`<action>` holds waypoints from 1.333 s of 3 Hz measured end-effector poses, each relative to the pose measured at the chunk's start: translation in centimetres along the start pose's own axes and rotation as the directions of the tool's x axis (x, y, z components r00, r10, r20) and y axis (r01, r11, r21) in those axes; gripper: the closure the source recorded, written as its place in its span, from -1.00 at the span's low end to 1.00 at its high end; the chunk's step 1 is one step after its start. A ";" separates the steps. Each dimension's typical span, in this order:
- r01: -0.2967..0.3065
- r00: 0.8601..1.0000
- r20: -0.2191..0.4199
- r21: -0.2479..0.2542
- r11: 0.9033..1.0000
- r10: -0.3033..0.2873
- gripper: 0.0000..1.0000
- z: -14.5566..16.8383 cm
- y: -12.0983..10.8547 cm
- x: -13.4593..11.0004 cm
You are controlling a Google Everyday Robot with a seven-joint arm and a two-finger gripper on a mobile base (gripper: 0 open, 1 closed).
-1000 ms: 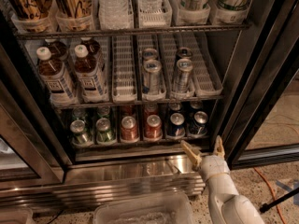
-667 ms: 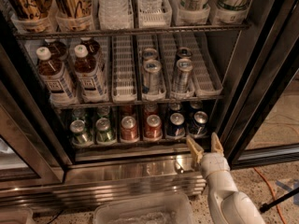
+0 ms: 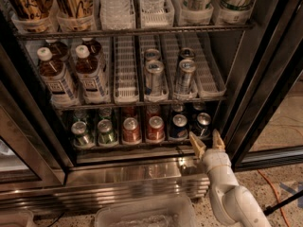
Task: Pick pepsi can from bottom shelf of fridge
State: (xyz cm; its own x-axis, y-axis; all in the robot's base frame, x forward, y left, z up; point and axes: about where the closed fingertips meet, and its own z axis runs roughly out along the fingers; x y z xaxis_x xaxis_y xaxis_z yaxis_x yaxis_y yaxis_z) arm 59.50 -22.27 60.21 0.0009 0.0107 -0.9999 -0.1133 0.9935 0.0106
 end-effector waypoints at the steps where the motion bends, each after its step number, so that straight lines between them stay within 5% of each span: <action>1: -0.005 1.000 -0.009 -0.002 1.000 0.005 -0.52 1.2 -0.2 0.3; 4: -0.016 1.000 0.000 0.017 1.000 0.016 -0.44 5.6 -1.9 0.0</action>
Offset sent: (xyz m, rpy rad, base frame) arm 0.0398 -0.0077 -0.0092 0.0213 0.0225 -0.0083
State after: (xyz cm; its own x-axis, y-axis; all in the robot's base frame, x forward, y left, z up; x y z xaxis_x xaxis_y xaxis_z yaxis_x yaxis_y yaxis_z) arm 65.25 -23.51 60.23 -0.0007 0.0269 -0.9996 -0.0968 0.9949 0.0268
